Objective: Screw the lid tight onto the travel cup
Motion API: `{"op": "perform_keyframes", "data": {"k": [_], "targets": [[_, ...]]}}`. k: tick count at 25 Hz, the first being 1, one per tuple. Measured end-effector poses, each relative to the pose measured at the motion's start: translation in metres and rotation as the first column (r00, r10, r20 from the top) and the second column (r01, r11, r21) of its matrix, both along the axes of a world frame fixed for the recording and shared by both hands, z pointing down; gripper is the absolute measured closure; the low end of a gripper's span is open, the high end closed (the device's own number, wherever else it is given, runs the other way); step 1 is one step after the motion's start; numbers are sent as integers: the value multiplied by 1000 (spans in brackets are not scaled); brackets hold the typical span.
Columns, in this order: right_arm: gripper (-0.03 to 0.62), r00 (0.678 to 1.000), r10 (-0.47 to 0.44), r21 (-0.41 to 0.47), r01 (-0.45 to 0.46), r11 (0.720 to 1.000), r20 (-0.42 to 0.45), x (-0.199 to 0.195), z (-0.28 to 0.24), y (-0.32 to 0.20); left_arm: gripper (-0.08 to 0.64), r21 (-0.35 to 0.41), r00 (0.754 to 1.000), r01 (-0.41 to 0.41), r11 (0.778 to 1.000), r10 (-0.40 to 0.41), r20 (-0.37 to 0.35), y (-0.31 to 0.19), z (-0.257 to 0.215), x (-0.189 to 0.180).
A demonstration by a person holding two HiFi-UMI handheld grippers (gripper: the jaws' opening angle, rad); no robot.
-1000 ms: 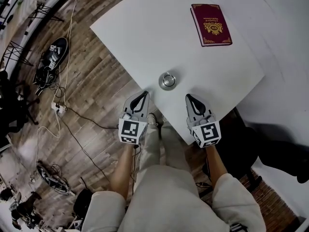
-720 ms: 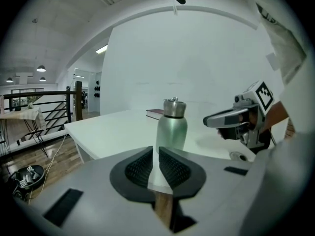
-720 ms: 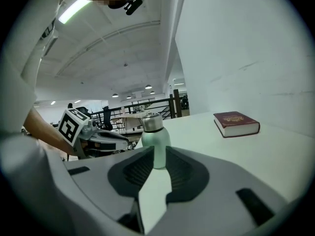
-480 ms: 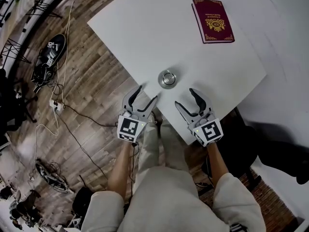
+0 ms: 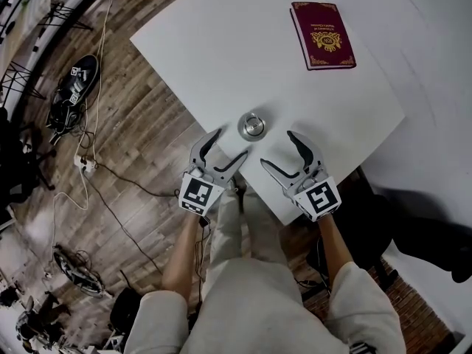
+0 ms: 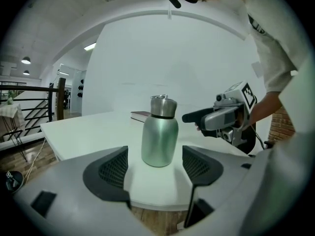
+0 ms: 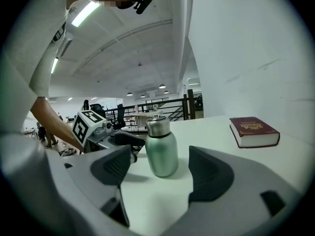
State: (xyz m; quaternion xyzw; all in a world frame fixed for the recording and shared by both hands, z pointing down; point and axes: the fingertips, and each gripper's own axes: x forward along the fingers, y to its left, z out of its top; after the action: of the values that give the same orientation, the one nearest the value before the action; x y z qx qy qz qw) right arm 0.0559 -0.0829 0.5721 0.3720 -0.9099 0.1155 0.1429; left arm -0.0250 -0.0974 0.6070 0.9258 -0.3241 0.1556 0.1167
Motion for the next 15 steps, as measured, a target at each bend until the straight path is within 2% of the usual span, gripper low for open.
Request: {"op": "perform_keyframes", "data": {"k": [8,15], "targets": [[249,997,-82,40,81,996,14,-24,-18,-27,235,16,998,-70,997,70,10,-12,2,22],[264,984,-176,75,176,981,-9,-46,-27,-47,233,25,994,-108,994,108,6,-21,1,35]]}}
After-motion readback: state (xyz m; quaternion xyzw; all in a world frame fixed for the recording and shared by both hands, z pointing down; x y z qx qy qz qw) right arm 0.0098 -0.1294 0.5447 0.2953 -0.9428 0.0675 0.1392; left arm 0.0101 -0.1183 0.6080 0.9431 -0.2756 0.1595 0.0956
